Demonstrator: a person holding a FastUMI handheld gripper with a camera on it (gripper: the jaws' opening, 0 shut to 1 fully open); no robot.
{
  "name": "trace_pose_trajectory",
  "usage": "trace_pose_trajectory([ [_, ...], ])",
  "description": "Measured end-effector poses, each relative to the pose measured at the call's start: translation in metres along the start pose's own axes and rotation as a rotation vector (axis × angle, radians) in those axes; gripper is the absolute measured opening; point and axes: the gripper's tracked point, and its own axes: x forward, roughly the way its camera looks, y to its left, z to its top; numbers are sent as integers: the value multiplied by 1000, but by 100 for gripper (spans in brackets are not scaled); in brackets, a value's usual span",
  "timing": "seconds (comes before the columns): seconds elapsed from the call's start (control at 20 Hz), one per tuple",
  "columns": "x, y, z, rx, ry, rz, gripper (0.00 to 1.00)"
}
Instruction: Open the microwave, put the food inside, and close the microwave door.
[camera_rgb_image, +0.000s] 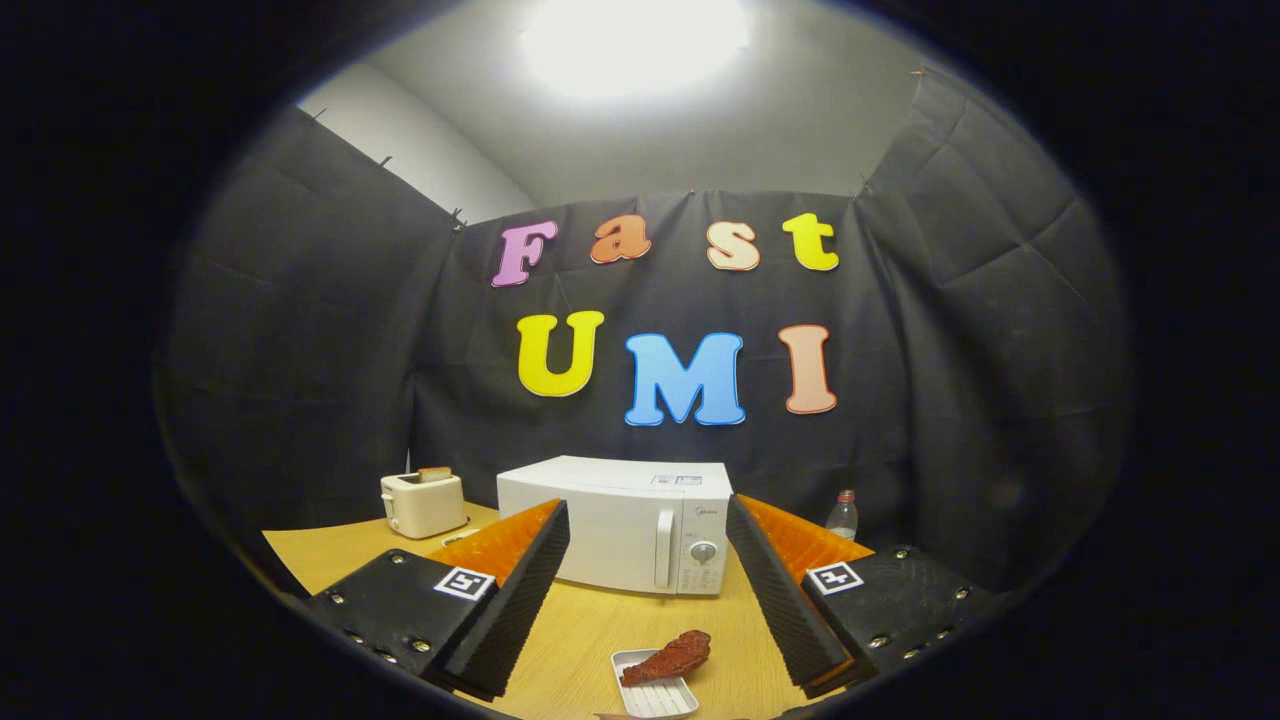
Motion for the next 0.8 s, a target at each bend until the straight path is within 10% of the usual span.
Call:
trace_pose_trajectory([
  [0.8,107,22,-57,-53,0,-13,98],
])
